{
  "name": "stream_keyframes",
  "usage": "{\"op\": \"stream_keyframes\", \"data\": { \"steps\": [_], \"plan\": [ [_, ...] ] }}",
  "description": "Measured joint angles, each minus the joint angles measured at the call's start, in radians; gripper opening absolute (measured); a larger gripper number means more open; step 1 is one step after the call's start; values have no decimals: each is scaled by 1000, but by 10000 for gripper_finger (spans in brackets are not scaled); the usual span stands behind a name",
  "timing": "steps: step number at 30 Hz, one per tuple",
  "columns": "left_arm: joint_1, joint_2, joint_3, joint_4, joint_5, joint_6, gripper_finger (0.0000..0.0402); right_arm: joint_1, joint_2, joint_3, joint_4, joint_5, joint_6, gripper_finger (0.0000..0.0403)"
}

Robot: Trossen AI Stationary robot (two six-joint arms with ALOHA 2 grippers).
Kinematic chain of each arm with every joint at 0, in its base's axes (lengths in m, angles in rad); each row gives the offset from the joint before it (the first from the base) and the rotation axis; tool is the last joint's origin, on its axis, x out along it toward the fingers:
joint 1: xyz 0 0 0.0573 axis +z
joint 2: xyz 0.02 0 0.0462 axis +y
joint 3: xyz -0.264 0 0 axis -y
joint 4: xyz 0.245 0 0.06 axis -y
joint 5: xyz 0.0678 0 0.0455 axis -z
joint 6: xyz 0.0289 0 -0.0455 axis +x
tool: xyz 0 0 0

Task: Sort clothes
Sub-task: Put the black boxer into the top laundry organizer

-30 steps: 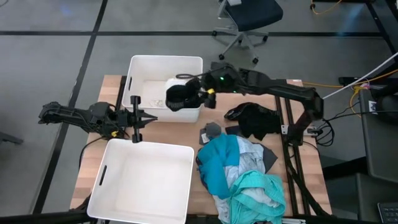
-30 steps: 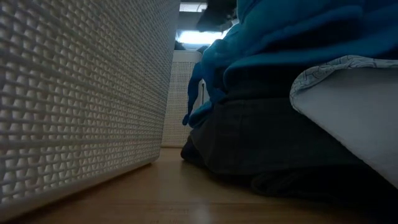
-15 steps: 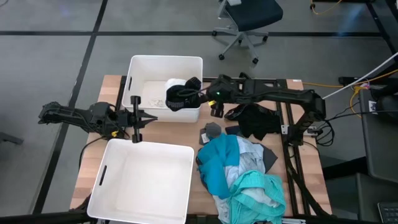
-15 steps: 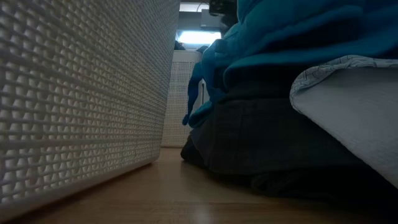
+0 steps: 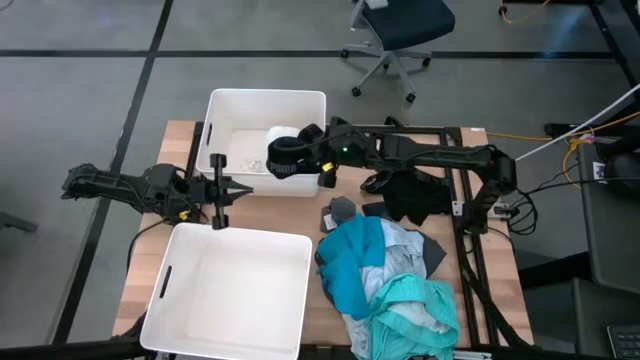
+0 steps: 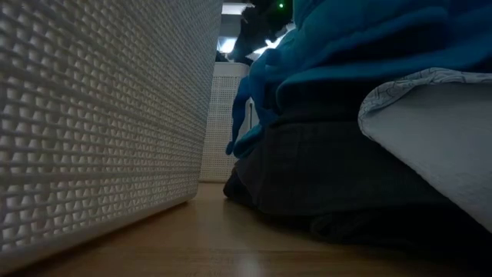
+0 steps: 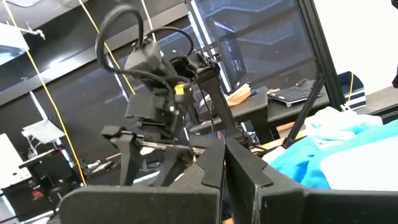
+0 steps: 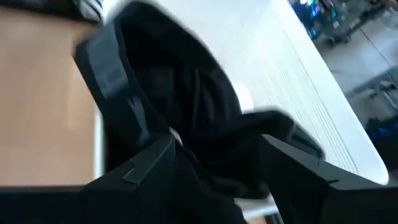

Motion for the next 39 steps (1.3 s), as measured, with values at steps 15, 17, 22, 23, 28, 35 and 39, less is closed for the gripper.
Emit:
{"op": "stream_keyframes", "data": {
  "steps": [15,17,22,23,28,35,39],
  "plan": [
    [0,0,0,6,0,24,5,-40,112,0,195,-121,-19,234],
    [0,0,0,4,0,23,5,-55,125,2,201,-107,-34,234],
    [0,0,0,4,0,25,5,-98,136,6,207,-66,0,234],
    [0,0,0,4,0,25,5,-101,134,13,201,-64,17,234],
    [0,0,0,4,0,25,5,-76,104,88,183,-58,16,234],
    [0,0,0,4,0,23,5,10,53,207,4,-195,62,234],
    [0,0,0,4,0,25,5,39,62,195,-32,-392,101,234]
  ]
}}
